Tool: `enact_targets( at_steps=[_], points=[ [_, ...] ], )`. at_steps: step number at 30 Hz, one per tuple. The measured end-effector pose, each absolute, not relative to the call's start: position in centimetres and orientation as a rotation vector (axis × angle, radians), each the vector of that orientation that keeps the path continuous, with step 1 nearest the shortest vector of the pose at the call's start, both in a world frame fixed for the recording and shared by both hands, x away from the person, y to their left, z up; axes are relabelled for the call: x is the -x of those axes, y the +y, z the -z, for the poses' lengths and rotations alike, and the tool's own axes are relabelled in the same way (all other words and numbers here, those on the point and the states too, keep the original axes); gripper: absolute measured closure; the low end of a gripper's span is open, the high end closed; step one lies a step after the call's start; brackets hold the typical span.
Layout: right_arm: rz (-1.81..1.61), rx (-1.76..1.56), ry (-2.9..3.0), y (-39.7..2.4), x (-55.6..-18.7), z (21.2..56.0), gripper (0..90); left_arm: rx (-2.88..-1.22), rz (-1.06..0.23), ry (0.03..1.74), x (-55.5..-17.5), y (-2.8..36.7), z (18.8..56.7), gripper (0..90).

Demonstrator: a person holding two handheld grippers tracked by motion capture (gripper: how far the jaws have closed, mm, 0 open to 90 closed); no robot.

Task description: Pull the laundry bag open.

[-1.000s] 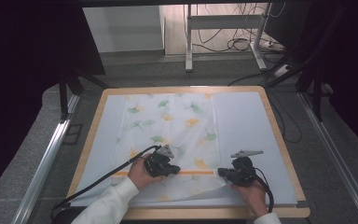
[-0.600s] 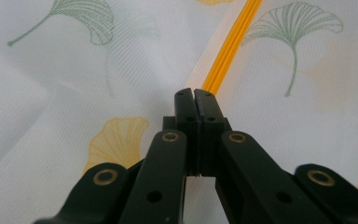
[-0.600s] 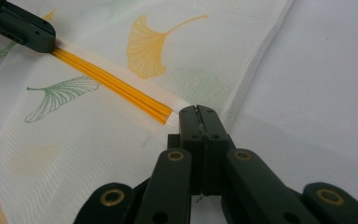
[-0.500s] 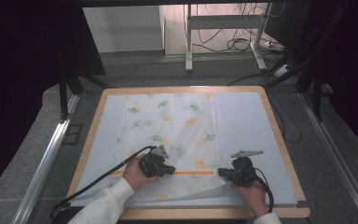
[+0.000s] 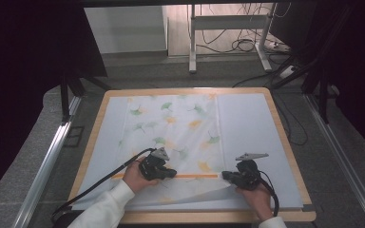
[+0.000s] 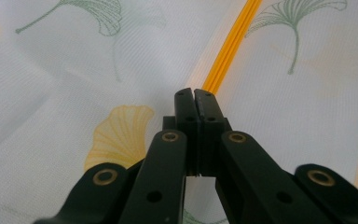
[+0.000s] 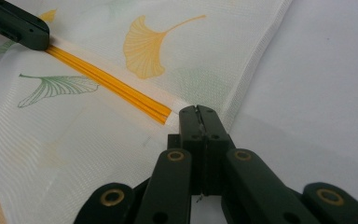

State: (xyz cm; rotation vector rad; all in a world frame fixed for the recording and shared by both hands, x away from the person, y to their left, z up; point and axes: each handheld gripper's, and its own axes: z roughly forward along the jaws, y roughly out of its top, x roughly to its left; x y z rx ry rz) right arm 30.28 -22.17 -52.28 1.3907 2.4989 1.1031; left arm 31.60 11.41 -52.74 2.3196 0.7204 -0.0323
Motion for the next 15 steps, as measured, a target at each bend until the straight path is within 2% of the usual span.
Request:
enact_targets(
  at_steps=[15],
  points=[
    [-1.102,-1.390,2.502,-22.10,-30.25,52.28,89.7,-2.306,0.049,0.736,-31.55,12.04,52.86,90.0]
  ],
)
